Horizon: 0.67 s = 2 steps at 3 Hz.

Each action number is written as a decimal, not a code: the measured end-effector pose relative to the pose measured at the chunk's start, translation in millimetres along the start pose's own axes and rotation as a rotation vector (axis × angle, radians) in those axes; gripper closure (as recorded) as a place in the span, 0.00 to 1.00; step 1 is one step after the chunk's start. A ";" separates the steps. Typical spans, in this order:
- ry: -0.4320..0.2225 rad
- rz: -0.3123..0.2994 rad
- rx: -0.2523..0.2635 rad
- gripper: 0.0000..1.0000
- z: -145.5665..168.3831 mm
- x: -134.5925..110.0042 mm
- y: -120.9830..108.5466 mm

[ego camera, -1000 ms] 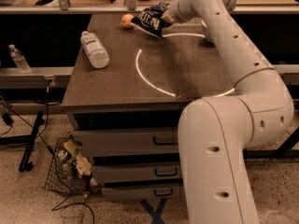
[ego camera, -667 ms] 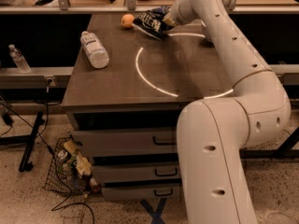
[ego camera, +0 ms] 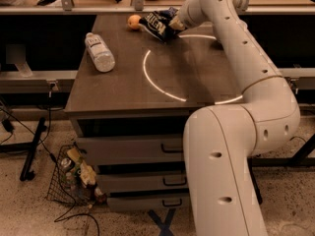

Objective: Move blue chip bag near orange

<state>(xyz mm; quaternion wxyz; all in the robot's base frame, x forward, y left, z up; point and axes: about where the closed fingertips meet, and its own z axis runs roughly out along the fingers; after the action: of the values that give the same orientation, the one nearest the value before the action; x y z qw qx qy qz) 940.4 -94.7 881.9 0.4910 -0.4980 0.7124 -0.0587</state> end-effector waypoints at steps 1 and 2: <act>-0.010 -0.008 -0.001 0.07 -0.9 -6.0 -1.1; -0.015 -0.017 0.013 0.00 -7.5 -10.2 -8.3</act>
Offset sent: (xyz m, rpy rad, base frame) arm 0.0125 -0.0129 0.0419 -0.0078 -0.0535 0.0010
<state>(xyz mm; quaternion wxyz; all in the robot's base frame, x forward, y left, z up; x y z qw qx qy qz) 940.3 -94.0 897.1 0.4990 -0.5012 0.7041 -0.0639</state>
